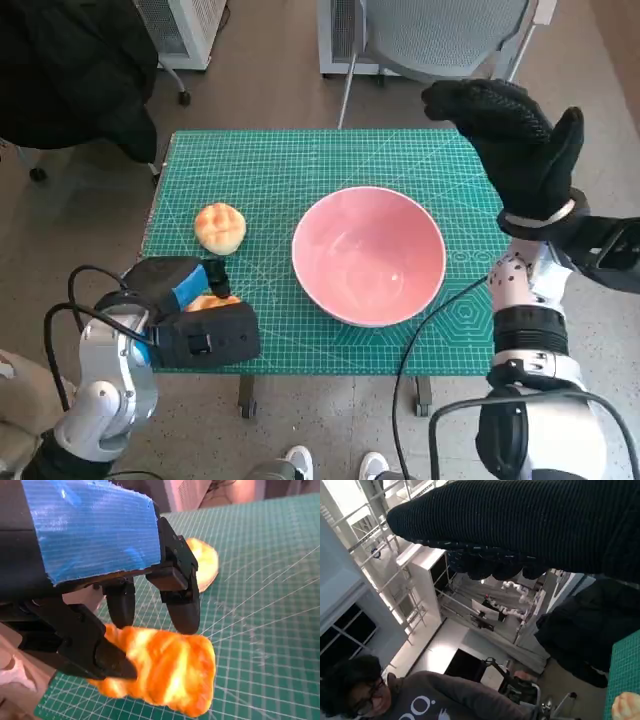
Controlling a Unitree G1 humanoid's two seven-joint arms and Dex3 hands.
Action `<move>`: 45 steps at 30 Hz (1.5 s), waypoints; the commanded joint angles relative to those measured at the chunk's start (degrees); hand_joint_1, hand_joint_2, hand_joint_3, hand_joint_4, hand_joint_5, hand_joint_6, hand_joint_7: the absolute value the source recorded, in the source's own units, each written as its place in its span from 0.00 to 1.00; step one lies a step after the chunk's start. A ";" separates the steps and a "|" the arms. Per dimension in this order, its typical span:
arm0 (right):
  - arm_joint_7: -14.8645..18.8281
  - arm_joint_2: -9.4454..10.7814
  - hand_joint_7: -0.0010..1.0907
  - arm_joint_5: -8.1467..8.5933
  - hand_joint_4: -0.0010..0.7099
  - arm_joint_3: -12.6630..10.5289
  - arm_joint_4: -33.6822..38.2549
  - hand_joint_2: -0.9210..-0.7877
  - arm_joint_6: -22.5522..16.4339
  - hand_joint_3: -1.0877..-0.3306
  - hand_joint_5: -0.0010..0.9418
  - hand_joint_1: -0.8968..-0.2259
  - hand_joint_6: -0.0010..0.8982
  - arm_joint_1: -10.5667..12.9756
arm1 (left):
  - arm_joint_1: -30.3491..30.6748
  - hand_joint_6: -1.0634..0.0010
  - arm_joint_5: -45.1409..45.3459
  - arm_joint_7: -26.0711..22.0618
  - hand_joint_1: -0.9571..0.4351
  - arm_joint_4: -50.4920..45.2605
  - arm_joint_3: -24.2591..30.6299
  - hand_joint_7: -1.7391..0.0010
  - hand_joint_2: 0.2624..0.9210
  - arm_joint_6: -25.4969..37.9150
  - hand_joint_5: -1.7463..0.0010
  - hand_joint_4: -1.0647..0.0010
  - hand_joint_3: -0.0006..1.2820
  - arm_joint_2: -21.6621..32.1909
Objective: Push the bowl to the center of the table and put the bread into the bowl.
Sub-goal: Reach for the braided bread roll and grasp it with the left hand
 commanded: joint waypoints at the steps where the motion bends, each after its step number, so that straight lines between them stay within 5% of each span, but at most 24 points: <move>1: 0.19 0.32 0.00 -0.20 0.25 0.25 0.02 0.00 0.64 0.44 0.00 0.33 0.28 1.38 | -3.57 0.38 2.21 -3.34 0.69 -3.74 0.88 0.43 0.87 1.01 0.19 0.41 0.20 -0.21; 20: 0.37 0.41 0.00 -0.10 0.26 0.20 0.45 0.00 0.66 0.45 0.00 0.36 0.28 1.18 | -17.79 0.34 4.08 -9.13 0.69 -8.48 2.37 0.44 0.83 -1.47 0.23 0.38 0.21 -2.89; 25: 0.27 0.42 0.00 -0.11 0.26 0.22 0.11 0.00 0.52 0.45 0.00 0.36 0.28 1.39 | -20.81 0.35 2.74 -9.66 0.69 -8.38 2.90 0.39 0.89 -3.05 0.25 0.41 0.16 -3.45; 33: -0.46 0.44 0.00 -0.44 0.26 0.33 -0.77 0.00 -0.41 0.45 0.00 0.37 0.28 1.99 | -20.33 0.35 2.21 -7.69 0.69 -8.85 3.82 0.41 0.92 -5.58 0.25 0.40 0.12 -4.56; 42: -1.73 0.28 0.00 -0.75 0.26 0.64 -1.91 0.00 -1.39 0.43 0.00 0.37 0.27 2.74 | -15.52 0.34 -2.67 -10.99 0.69 -12.68 7.40 0.46 0.98 -4.47 0.23 0.38 0.07 -4.45; 44: -1.87 0.29 0.00 -0.76 0.26 0.75 -2.21 0.00 -1.46 0.43 0.00 0.37 0.27 2.91 | -14.57 0.43 -2.74 -12.90 0.85 -14.36 7.65 0.63 0.99 -3.20 0.26 0.38 0.07 -4.21; 45: -1.92 0.30 0.00 -0.75 0.25 0.80 -2.34 0.00 -1.49 0.43 0.00 0.37 0.27 2.98 | -14.15 0.47 -2.70 -13.68 0.83 -15.11 7.71 0.68 0.94 -2.74 0.36 0.45 0.05 -4.07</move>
